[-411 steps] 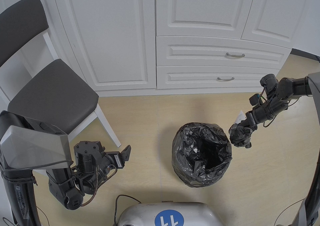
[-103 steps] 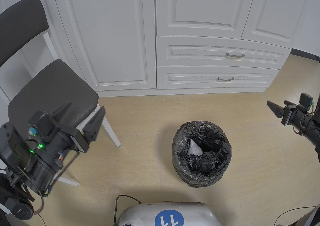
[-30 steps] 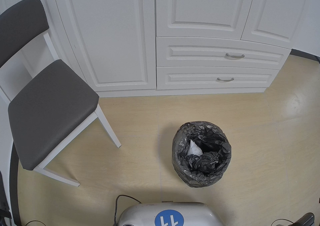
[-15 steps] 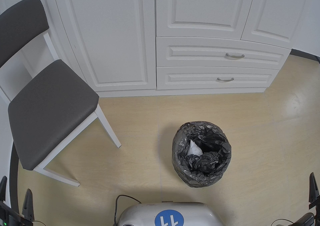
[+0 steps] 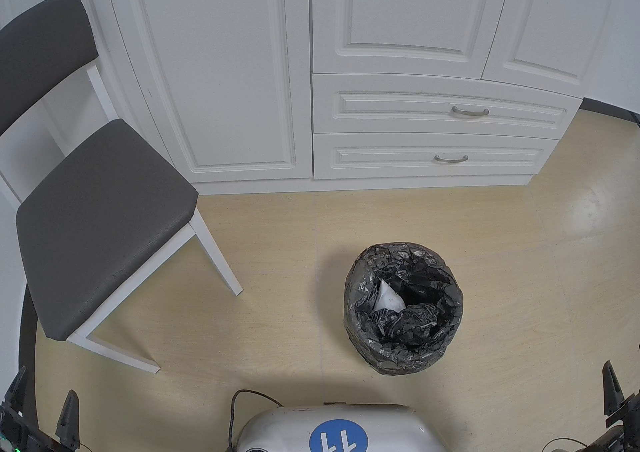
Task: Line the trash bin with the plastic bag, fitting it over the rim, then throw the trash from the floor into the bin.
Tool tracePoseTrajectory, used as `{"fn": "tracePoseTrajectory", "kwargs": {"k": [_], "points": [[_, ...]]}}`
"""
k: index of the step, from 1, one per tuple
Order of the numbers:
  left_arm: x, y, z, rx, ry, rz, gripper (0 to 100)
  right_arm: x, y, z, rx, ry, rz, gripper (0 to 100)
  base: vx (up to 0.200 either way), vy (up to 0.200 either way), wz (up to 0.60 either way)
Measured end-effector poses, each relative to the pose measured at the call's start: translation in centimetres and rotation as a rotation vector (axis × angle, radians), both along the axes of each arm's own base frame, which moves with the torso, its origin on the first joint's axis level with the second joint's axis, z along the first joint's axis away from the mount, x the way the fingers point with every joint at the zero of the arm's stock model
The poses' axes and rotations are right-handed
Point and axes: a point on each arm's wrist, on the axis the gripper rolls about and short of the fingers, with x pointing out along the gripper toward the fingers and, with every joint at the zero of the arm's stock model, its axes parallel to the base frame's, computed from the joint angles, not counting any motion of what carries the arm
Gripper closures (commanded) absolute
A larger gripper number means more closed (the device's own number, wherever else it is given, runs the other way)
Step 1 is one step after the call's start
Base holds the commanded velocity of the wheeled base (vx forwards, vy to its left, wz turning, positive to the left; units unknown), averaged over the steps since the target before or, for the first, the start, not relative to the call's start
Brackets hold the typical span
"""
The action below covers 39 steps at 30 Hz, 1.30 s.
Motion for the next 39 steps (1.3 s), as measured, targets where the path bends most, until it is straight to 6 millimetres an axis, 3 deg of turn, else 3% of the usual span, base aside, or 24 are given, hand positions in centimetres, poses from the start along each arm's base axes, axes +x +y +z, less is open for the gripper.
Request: {"fn": "tracePoseTrajectory", "kwargs": {"k": [28, 39], "points": [[0.02, -0.04, 0.02, 0.017, 0.0, -0.021, 0, 0.01, 0.26, -0.08, -0.074, 0.01, 0.109, 0, 0.0, 0.0, 0.0], [0.02, -0.04, 0.03, 0.015, 0.0, -0.021, 0, 0.03, 0.03, -0.14, 0.068, 0.013, 0.016, 0, 0.0, 0.0, 0.0]]}}
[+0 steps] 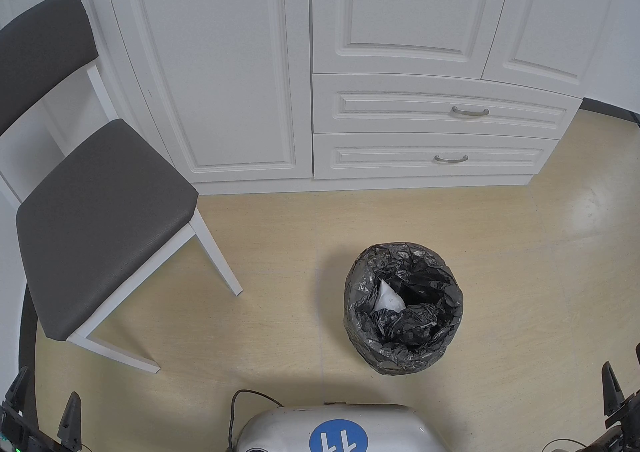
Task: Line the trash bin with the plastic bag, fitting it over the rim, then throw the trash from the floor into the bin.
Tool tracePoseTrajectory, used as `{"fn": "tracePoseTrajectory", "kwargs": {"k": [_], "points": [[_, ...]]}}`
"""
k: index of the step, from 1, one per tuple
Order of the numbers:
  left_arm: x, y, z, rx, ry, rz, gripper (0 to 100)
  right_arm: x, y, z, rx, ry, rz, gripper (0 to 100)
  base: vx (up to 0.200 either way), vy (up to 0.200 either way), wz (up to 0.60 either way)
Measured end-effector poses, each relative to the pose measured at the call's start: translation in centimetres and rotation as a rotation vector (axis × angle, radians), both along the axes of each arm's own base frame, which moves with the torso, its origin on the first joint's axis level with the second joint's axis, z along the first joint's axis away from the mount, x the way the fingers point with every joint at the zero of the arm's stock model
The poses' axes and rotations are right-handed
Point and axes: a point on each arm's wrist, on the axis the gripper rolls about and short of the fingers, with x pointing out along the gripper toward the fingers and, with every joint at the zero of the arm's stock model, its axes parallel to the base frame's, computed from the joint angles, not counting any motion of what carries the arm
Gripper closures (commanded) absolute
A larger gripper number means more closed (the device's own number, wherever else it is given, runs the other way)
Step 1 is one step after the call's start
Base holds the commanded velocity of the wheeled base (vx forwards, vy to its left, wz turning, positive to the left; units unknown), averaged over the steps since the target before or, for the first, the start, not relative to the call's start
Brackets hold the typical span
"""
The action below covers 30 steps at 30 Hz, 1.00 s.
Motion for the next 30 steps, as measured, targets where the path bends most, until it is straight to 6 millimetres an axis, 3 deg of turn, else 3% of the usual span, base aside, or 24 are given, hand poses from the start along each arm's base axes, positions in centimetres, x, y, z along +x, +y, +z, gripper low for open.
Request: {"fn": "tracePoseTrajectory", "kwargs": {"k": [9, 20, 30], "points": [[0.0, 0.01, 0.0, 0.0, 0.0, 0.001, 0, 0.01, 0.24, -0.15, -0.142, 0.014, 0.097, 0, 0.0, 0.0, 0.0], [0.01, 0.0, 0.01, -0.005, 0.0, 0.002, 0, 0.02, 0.09, -0.47, -0.05, 0.048, 0.038, 0, 0.0, 0.0, 0.0], [0.01, -0.01, -0.01, 0.008, 0.002, -0.007, 0, 0.26, 0.11, -0.52, -0.076, 0.087, 0.097, 0, 0.0, 0.0, 0.0]]}}
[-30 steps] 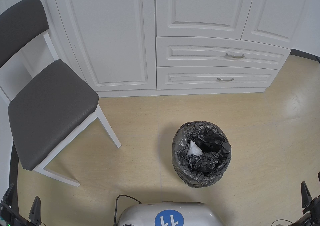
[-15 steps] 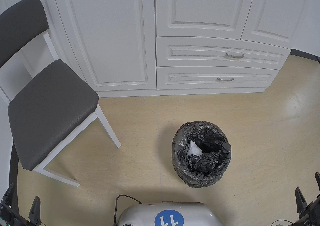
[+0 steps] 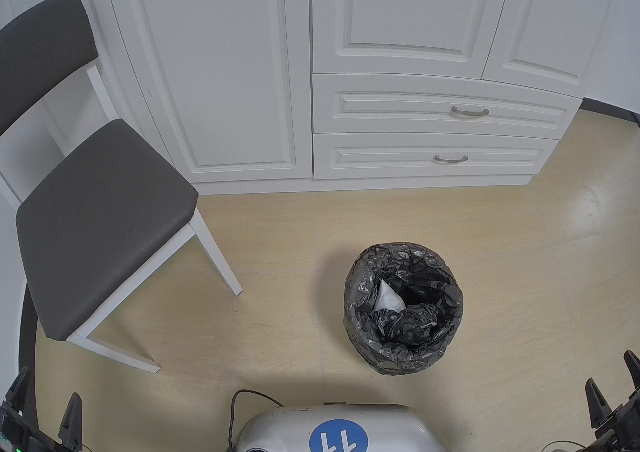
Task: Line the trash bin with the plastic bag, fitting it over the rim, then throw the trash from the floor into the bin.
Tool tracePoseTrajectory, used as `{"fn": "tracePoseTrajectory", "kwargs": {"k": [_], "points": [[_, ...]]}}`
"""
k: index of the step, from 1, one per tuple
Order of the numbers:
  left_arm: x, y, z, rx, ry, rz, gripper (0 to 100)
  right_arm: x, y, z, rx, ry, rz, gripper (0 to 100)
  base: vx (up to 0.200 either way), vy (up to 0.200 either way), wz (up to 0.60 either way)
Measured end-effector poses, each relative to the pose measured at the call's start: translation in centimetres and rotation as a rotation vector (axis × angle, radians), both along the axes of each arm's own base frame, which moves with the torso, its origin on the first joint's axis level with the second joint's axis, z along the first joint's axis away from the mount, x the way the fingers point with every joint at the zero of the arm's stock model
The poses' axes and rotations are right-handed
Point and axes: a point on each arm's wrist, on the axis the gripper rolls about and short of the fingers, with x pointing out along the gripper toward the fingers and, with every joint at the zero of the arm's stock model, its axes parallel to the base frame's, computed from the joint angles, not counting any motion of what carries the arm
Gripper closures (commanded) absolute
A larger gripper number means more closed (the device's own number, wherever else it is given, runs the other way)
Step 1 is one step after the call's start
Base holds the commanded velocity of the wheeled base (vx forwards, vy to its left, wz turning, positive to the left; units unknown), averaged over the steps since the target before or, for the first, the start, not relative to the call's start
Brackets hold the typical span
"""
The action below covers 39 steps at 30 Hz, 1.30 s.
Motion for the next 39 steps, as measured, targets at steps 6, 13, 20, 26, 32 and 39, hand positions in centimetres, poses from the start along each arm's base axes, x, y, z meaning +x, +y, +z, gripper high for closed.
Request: {"fn": "tracePoseTrajectory", "kwargs": {"k": [6, 13, 20, 26, 32, 39], "points": [[0.0, -0.01, 0.0, -0.009, 0.001, -0.003, 0, 0.04, -0.01, 0.02, 0.018, 0.006, -0.007, 0, 0.0, 0.0, 0.0], [0.0, 0.02, 0.02, -0.015, -0.002, 0.011, 0, -0.15, 0.02, -0.03, 0.019, -0.019, -0.039, 0, 0.0, 0.0, 0.0], [0.0, 0.02, 0.02, -0.013, -0.002, 0.012, 0, -0.2, 0.02, -0.04, 0.02, -0.026, -0.043, 0, 0.0, 0.0, 0.0], [0.0, 0.02, 0.03, -0.013, -0.002, 0.012, 0, -0.21, 0.02, -0.04, 0.021, -0.027, -0.043, 0, 0.0, 0.0, 0.0], [0.0, 0.02, 0.03, -0.012, -0.002, 0.011, 0, -0.22, 0.01, -0.04, 0.023, -0.028, -0.042, 0, 0.0, 0.0, 0.0], [0.0, 0.02, 0.03, -0.012, -0.002, 0.011, 0, -0.22, 0.01, -0.03, 0.024, -0.03, -0.044, 0, 0.0, 0.0, 0.0]]}}
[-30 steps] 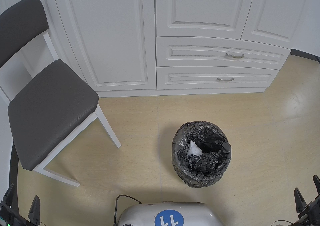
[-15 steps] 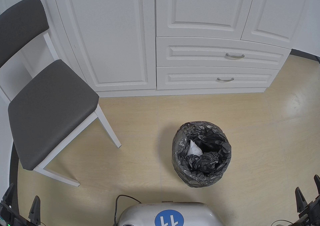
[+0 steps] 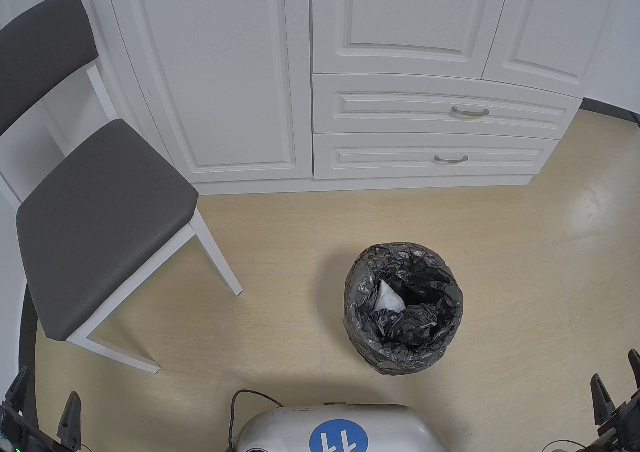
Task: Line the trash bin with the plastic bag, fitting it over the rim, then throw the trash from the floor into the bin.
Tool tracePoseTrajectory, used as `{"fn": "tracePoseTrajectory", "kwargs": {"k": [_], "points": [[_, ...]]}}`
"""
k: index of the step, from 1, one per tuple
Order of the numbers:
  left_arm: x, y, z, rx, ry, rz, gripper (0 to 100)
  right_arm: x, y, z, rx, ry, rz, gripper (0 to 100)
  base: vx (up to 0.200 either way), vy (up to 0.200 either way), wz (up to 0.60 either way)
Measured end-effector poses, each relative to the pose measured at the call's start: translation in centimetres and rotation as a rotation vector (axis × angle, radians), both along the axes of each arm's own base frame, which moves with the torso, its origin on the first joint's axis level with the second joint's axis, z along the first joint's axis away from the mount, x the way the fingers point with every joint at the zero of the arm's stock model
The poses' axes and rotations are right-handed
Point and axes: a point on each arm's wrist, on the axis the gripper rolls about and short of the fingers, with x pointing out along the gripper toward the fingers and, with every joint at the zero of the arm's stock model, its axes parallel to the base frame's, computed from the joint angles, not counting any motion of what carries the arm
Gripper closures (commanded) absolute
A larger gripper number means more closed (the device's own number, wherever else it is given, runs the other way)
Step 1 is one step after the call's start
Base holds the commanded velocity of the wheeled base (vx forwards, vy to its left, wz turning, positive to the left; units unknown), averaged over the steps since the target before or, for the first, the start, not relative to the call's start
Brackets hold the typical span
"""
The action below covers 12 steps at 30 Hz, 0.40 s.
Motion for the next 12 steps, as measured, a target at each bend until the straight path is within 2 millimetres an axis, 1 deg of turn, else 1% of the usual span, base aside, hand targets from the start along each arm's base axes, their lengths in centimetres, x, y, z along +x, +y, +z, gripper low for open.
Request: {"fn": "tracePoseTrajectory", "kwargs": {"k": [12], "points": [[0.0, 0.0, 0.0, 0.0, 0.0, 0.0, 0, -0.01, 0.0, -0.01, 0.0, 0.0, 0.0, 0, 0.0, 0.0, 0.0]]}}
